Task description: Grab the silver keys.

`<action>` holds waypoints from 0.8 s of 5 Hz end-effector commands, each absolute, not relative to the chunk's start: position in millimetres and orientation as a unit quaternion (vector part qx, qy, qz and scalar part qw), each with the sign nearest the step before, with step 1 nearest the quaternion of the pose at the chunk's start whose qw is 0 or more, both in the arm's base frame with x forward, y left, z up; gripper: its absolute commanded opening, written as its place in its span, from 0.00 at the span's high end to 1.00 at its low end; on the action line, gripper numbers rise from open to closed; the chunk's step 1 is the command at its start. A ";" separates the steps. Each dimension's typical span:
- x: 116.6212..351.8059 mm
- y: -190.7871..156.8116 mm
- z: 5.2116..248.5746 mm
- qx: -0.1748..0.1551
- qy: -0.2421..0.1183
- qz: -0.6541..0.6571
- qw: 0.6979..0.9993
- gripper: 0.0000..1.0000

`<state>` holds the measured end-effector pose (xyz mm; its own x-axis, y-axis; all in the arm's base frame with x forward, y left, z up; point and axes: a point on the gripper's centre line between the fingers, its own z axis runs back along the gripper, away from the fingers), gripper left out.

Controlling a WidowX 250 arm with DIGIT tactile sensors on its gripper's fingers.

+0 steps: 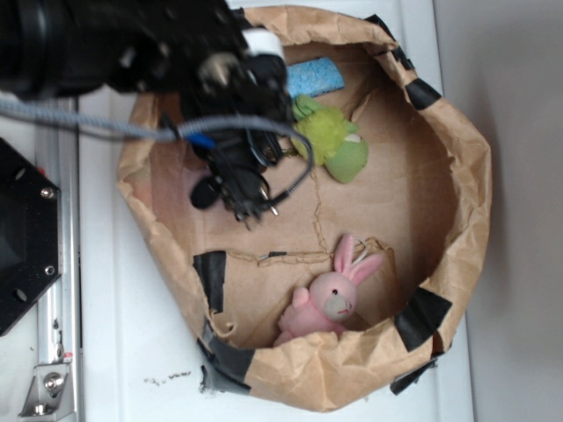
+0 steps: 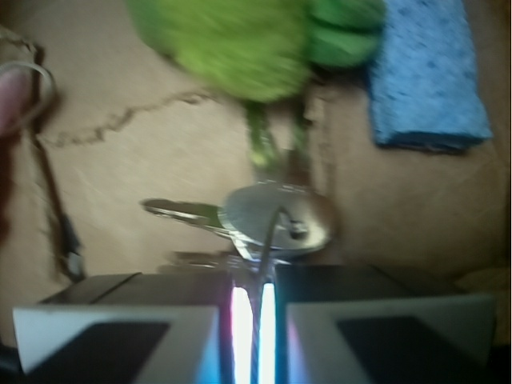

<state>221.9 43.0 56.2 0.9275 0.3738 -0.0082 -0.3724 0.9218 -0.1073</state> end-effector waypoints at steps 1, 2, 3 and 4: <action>229.6 -5.0 153.8 -0.178 -0.112 0.171 0.963 1.00; 239.6 2.7 141.9 -0.149 -0.116 0.188 0.964 1.00; 258.5 14.9 135.0 -0.113 -0.101 0.244 0.958 1.00; 265.9 21.9 136.2 -0.113 -0.097 0.265 0.953 1.00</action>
